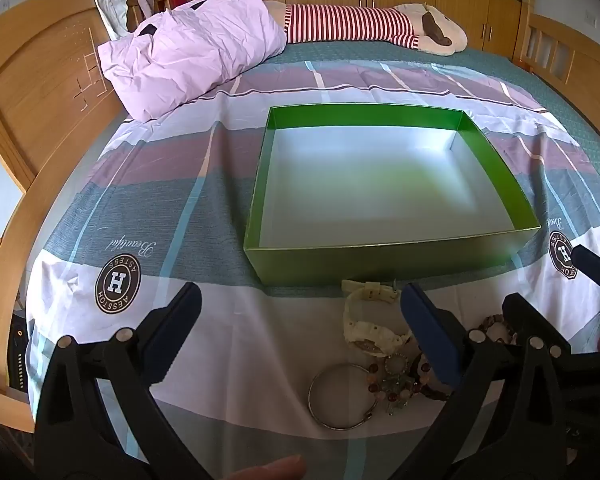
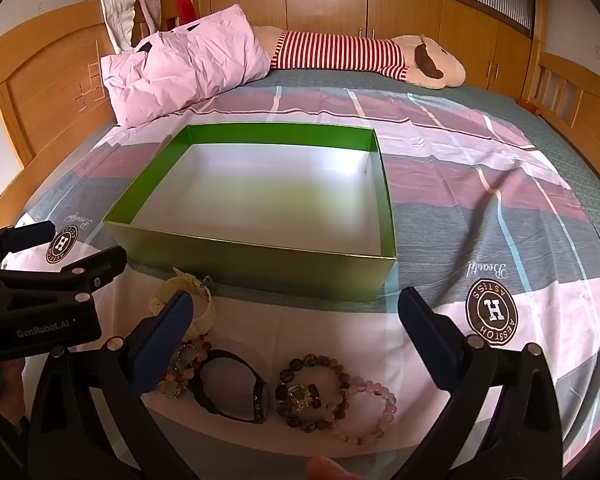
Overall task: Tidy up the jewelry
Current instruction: 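Move both tools toward the jewelry lying in front of the green box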
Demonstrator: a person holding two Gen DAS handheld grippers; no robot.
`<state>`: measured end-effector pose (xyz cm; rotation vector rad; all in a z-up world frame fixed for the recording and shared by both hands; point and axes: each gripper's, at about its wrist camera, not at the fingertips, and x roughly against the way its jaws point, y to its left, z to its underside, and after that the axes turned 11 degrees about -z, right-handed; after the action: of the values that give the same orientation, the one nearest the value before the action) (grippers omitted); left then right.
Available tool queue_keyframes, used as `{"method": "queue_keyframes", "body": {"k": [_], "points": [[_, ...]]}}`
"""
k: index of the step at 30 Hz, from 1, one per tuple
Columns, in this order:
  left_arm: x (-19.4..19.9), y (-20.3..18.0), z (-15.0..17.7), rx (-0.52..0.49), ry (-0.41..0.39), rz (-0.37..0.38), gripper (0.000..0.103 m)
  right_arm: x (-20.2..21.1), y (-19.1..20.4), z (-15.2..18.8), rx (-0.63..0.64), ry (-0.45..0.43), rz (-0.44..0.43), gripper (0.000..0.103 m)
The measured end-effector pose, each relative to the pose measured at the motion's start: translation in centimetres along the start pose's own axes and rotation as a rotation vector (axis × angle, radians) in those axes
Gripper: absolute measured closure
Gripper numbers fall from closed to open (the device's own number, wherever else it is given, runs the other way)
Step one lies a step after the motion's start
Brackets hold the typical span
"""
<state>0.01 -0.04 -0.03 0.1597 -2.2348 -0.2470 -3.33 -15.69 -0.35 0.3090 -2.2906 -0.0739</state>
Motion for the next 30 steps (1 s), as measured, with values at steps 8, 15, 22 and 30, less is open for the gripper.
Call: {"method": "queue_keyframes", "body": {"k": [8, 15, 22, 30], "points": [[0.0, 0.0, 0.0, -0.001, 0.001, -0.001, 0.002, -0.1, 0.2, 0.2, 0.003, 0.001, -0.001, 0.001], [0.0, 0.0, 0.0, -0.002, 0.002, -0.002, 0.002, -0.2, 0.2, 0.2, 0.003, 0.001, -0.001, 0.001], [0.0, -0.1, 0.1, -0.006, 0.003, -0.004, 0.002, -0.1, 0.1, 0.1, 0.003, 0.001, 0.000, 0.001], [-1.4, 2.1, -0.2, 0.045, 0.051, 0.012, 0.002, 0.4, -1.2, -0.7, -0.012, -0.013, 0.041, 0.001]]}}
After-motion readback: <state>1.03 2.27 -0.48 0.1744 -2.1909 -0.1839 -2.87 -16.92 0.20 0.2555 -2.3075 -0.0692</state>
